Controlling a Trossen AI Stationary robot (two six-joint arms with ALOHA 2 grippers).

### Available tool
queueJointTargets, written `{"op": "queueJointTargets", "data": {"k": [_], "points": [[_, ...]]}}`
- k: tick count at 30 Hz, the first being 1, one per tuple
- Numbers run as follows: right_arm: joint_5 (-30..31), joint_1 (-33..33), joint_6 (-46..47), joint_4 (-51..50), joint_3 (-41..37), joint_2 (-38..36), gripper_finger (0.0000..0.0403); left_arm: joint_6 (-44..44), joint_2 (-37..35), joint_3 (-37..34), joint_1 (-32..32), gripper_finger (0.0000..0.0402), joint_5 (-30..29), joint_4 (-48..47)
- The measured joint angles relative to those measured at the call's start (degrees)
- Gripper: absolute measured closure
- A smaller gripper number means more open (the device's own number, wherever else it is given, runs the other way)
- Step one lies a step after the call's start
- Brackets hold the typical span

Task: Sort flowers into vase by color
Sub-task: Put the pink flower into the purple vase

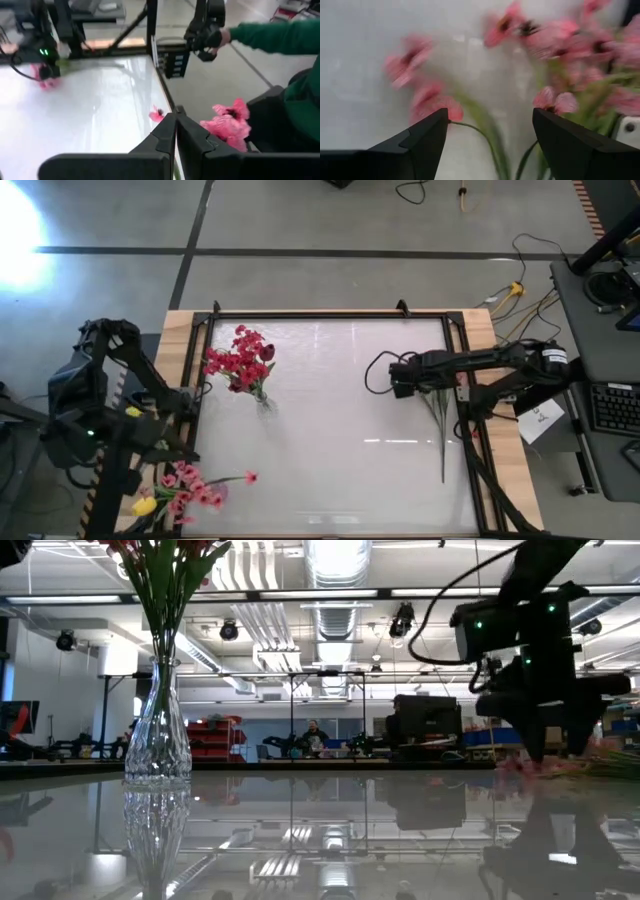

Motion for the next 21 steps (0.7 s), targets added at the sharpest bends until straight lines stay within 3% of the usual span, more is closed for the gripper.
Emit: {"op": "queueJointTargets", "data": {"k": [6,13,17,21], "points": [[-3.66,0.99,0.14,-1.54,-2.77,0.08,0.0126,0.00,2.23,-0.27,2.55,0.0401,1.88,-0.91],[1.64,13.40,8.83,-2.10,2.96,-0.70,0.0136,-0.20,2.55,-0.31,2.60,0.0401,1.93,-1.88],[1.47,20.08,16.89,-12.40,5.37,0.13,0.0133,-1.15,2.36,-0.31,2.60,0.0401,1.93,-3.10],[-0.51,21.70,21.92,-18.32,3.01,0.21,0.0141,-0.33,2.65,-0.31,2.60,0.0401,1.62,-3.57]]}}
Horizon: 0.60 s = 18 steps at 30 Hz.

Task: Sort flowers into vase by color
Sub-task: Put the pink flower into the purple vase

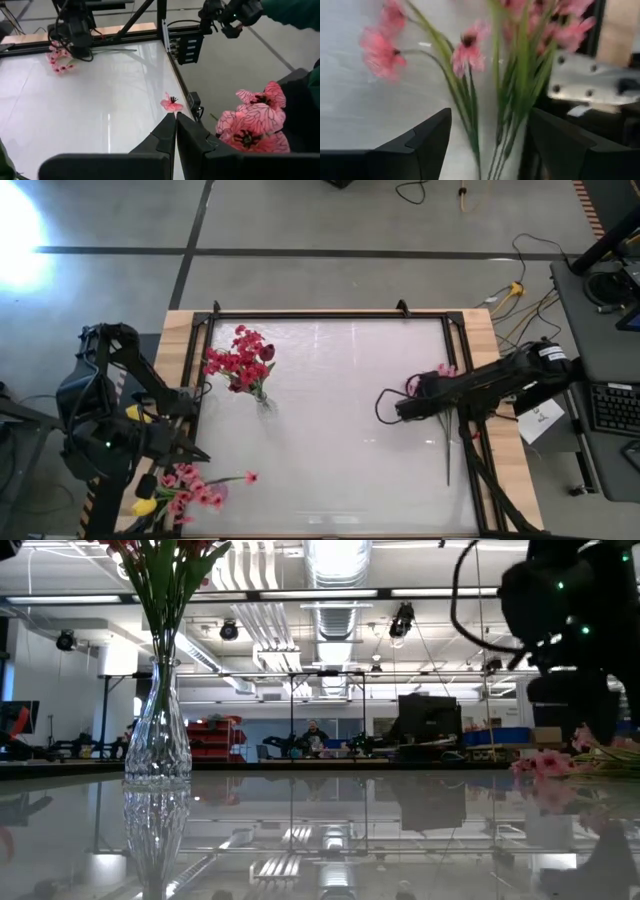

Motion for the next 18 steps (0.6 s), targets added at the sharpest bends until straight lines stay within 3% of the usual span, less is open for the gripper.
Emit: {"op": "queueJointTargets", "data": {"k": [3,10,18], "points": [[-1.97,-2.12,-2.10,6.09,-3.56,-0.22,0.0158,0.93,0.47,-0.06,0.00,0.0401,-0.47,-0.11],[-4.03,-11.23,-8.71,6.30,-3.48,6.91,0.0214,-1.44,2.08,-0.07,0.00,0.0382,-3.15,-0.03],[-6.32,-15.59,-19.13,12.39,-3.26,16.18,0.0331,-5.04,4.65,-0.09,-0.02,0.0330,-0.66,-0.45]]}}
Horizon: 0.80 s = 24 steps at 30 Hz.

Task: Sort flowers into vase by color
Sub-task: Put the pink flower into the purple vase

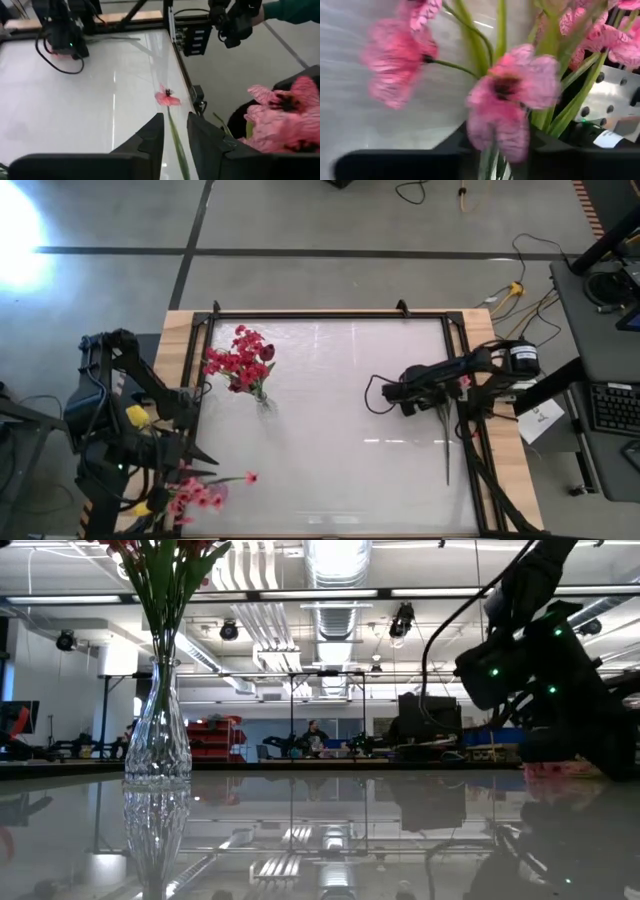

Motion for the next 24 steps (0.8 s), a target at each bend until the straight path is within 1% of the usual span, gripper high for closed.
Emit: {"op": "queueJointTargets", "data": {"k": [2,3,6,8,9,10,12,15,17,19,22,24], "points": [[-0.05,0.85,-0.01,-0.46,1.67,0.61,0.0369,-1.85,0.29,0.00,-0.18,0.0321,0.57,-0.43],[0.60,1.83,0.05,-0.95,2.52,0.61,0.0381,-2.81,0.40,0.00,-0.59,0.0317,0.59,-0.56],[2.37,5.71,1.96,2.04,8.11,-2.13,0.0388,-5.23,0.44,-0.02,-1.60,0.0308,0.17,-1.31],[4.52,9.21,3.27,-0.38,11.56,-4.57,0.0390,-7.08,0.31,-0.13,-1.73,0.0301,-1.40,-1.68],[6.44,11.30,4.04,-1.61,14.01,-5.50,0.0391,-8.04,0.18,-0.43,-1.71,0.0296,-2.16,-1.84],[9.21,13.43,5.05,-0.55,16.90,-6.44,0.0391,-8.85,0.02,-0.89,-1.62,0.0291,-2.65,-2.04],[15.79,17.88,5.63,-0.13,22.56,-8.55,0.0392,-10.43,-0.35,-2.09,-1.17,0.0277,-3.48,-1.91],[26.25,24.82,2.89,-0.49,30.71,-10.03,0.0393,-13.17,-0.86,-4.43,0.77,0.0248,-3.60,-1.93],[33.56,29.22,-0.53,0.04,36.08,-9.94,0.0393,-14.29,-1.05,-5.80,2.49,0.0226,-3.61,-1.40],[40.36,33.13,-6.83,2.76,40.26,-9.97,0.0393,-14.77,-1.11,-6.71,4.39,0.0205,-3.56,-0.02],[48.88,37.57,-21.08,14.35,43.98,-9.46,0.0393,-14.33,-1.20,-7.27,7.02,0.0176,-2.83,2.63],[51.27,39.25,-32.92,26.14,45.02,-8.66,0.0393,-13.52,-1.18,-7.43,8.58,0.0160,-2.51,4.80]]}}
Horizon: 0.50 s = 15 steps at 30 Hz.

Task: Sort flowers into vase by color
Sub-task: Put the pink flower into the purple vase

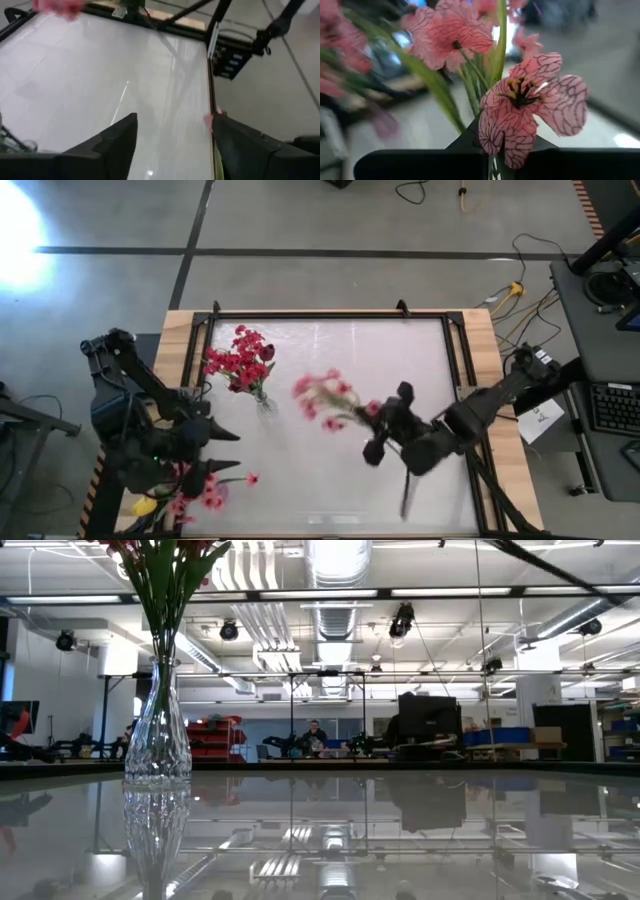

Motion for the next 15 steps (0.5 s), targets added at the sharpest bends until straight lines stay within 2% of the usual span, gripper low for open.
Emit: {"op": "queueJointTargets", "data": {"k": [4,8,12,15], "points": [[-1.08,1.16,-23.10,26.30,-0.02,1.65,0.0393,3.09,0.03,-0.02,2.67,0.0139,-0.02,4.44],[-8.14,1.16,-40.98,49.31,-0.04,4.82,0.0393,9.20,0.03,-0.04,4.23,0.0130,-0.08,9.34],[-17.80,0.44,-49.05,66.03,-0.04,7.71,0.0393,17.29,0.03,-0.04,4.67,0.0129,-1.43,14.25],[-21.65,-0.50,-50.19,72.54,-0.04,9.77,0.0393,23.92,0.08,-0.04,4.80,0.0129,-1.55,18.21]]}}
